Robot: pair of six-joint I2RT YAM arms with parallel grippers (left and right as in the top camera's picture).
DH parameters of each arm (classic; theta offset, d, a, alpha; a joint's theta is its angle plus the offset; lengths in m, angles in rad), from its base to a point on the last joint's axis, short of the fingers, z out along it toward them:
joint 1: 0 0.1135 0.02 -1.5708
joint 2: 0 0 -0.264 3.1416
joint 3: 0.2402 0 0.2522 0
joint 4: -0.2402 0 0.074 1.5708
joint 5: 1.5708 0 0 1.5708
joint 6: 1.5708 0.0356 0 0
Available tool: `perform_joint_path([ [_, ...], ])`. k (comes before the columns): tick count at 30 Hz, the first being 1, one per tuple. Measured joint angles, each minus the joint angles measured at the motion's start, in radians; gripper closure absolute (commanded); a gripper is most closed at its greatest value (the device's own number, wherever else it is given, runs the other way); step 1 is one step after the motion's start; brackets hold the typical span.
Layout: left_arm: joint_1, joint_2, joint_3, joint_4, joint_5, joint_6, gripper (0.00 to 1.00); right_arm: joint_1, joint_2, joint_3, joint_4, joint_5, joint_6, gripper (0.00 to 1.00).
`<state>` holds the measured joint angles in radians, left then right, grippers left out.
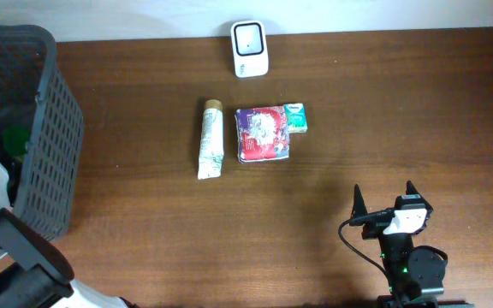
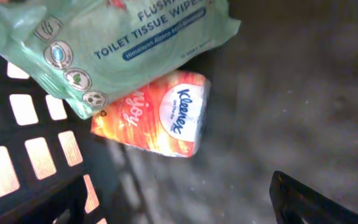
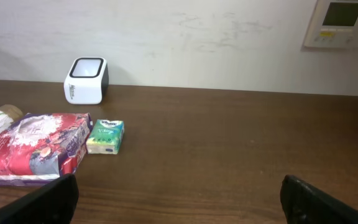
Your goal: Scan the item barcode
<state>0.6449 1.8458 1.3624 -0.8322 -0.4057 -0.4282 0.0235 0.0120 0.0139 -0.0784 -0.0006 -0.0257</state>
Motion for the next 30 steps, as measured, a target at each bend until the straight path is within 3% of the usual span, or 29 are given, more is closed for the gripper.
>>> perform_joint_path([
  [9,0.000,0.000,-0.085,0.087,-0.056,0.000,0.10,0.000,0.000,0.000,0.000,0.000,0.000,0.01],
  [15,0.000,0.011,-0.093,0.155,-0.059,0.052,0.22,0.000,0.000,0.000,0.000,0.000,0.000,0.01],
  [16,0.000,0.027,-0.093,0.158,-0.059,0.063,0.25,0.000,0.000,0.000,0.000,0.000,0.000,0.01],
  [18,0.003,0.062,-0.093,0.187,-0.059,0.077,0.46,0.000,0.000,0.000,0.000,0.000,0.000,0.01],
  [22,0.005,0.096,-0.095,0.272,-0.071,0.126,0.58,0.000,0.000,0.000,0.000,0.000,0.000,0.01],
  [27,0.005,0.103,-0.095,0.293,-0.077,0.178,1.00,0.000,0.000,0.000,0.000,0.000,0.000,0.01],
  [30,0.005,0.103,-0.091,0.258,-0.089,0.186,1.00,0.000,0.000,0.000,0.000,0.000,0.000,0.01],
])
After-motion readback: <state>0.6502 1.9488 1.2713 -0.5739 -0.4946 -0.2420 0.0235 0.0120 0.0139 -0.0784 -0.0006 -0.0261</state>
